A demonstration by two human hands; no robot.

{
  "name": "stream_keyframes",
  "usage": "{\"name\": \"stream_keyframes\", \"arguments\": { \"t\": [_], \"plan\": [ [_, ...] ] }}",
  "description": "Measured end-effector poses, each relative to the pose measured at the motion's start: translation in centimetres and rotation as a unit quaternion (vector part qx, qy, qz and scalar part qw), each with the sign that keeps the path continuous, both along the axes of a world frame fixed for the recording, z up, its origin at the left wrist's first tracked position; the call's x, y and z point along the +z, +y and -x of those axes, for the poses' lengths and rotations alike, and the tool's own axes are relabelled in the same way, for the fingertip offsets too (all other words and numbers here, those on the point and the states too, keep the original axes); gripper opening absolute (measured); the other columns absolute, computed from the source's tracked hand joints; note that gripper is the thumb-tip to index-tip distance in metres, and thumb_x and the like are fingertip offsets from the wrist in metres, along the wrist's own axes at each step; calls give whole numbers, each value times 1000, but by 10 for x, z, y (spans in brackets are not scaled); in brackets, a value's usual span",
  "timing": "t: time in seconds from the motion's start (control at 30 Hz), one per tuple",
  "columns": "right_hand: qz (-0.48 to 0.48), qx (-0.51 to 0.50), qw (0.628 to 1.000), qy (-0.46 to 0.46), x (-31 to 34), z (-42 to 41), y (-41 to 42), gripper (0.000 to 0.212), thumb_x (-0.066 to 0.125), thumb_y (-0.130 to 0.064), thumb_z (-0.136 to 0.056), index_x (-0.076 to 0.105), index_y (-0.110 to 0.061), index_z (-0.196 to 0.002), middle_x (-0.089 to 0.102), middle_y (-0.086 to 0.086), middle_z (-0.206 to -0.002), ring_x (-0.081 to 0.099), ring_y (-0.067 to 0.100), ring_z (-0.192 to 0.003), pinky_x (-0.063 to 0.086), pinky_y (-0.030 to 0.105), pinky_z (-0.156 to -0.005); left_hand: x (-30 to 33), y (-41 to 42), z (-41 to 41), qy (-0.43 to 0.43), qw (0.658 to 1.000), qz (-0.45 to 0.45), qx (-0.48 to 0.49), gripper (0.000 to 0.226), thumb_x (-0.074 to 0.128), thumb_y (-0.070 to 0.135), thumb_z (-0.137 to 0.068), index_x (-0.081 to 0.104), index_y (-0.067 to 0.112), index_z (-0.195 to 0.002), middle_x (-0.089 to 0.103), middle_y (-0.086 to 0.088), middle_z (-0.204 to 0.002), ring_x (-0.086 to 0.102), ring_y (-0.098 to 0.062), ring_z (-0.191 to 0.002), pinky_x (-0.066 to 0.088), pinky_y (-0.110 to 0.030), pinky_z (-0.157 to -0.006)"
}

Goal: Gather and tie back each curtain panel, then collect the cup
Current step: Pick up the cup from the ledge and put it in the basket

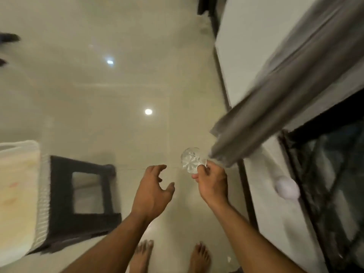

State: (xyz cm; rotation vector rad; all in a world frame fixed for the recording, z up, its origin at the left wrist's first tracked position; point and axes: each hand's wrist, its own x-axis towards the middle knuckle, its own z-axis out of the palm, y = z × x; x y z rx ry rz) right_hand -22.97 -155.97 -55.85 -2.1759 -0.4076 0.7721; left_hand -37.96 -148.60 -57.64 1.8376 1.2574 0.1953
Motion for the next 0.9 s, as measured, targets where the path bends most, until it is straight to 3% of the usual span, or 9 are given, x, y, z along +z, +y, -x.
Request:
{"name": "stream_keyframes", "arguments": {
  "t": [0.13, 0.27, 0.33, 0.4, 0.5, 0.57, 0.7, 0.8, 0.9],
  "plan": [
    [-18, 102, 995, -2, 31, 86, 75, 21, 53, -18, -93, 65, -24, -76, 70, -12, -60, 63, -9, -60, 41, 22, -53, 37, 44, 97, 3, 993, -36, 115, 61, 76, 37, -88, 50, 29, -142, 49, 13, -136, 56, -3, -101, 42, -15, -81],
    [-37, 196, 980, 3, 50, 177, 135, 21, 54, -19, -96, 64, -27, -78, 74, -5, -68, 68, 1, -62, 45, 15, -51, 62, 74, 194, -4, 978, -61, 198, 57, 78, 36, -86, 54, 26, -136, 48, 15, -124, 58, -10, -108, 43, -11, -85],
    [-43, 239, 970, 9, 56, 226, 161, 23, 55, -20, -97, 62, -28, -77, 74, -4, -71, 68, 1, -61, 41, 8, -46, 70, 86, 244, 12, 969, -73, 235, 58, 77, 38, -86, 53, 25, -137, 52, 9, -131, 59, -16, -114, 53, -27, -95],
    [-47, 269, 962, 20, 58, 266, 181, 26, 56, -19, -97, 61, -28, -73, 73, -6, -69, 67, -3, -57, 41, 9, -45, 72, 95, 283, 30, 960, -85, 265, 63, 76, 37, -86, 51, 21, -141, 52, 3, -140, 56, -21, -121, 50, -37, -103],
    [-21, 315, 948, 32, 53, 321, 200, 23, 55, -22, -96, 63, -25, -75, 73, -6, -68, 67, 6, -61, 42, 15, -47, 68, 104, 338, 72, 952, -85, 285, 71, 76, 38, -85, 47, 17, -146, 47, 0, -148, 46, -22, -134, 41, -37, -108],
    [2, 337, 940, 51, 44, 347, 208, 18, 53, -24, -96, 70, -22, -90, 74, -5, -71, 69, 11, -68, 45, 16, -51, 62, 107, 365, 104, 948, -76, 292, 75, 74, 41, -86, 43, 19, -150, 41, 0, -155, 39, -22, -142, 37, -44, -114],
    [79, 373, 922, 69, 16, 384, 219, 37, 49, -29, -99, 65, -14, -128, 78, 3, -92, 71, 17, -89, 53, 30, -79, 44, 112, 402, 139, 941, -62, 304, 77, 72, 44, -86, 40, 20, -152, 35, 2, -158, 31, -21, -146, 30, -48, -117],
    [128, 399, 906, 57, -8, 402, 223, 32, 45, -29, -101, 62, -13, -123, 75, 7, -104, 69, 25, -99, 56, 37, -87, 26, 116, 419, 150, 938, -47, 310, 77, 72, 44, -86, 41, 20, -152, 36, 1, -158, 31, -23, -145, 30, -48, -116],
    [162, 396, 902, 58, -26, 410, 225, 27, 43, -25, -102, 60, -10, -114, 73, 13, -104, 73, 35, -92, 61, 44, -79, 11, 118, 426, 156, 938, -38, 309, 77, 72, 44, -86, 40, 20, -152, 35, 1, -159, 31, -23, -145, 29, -49, -116]
  ]
}}
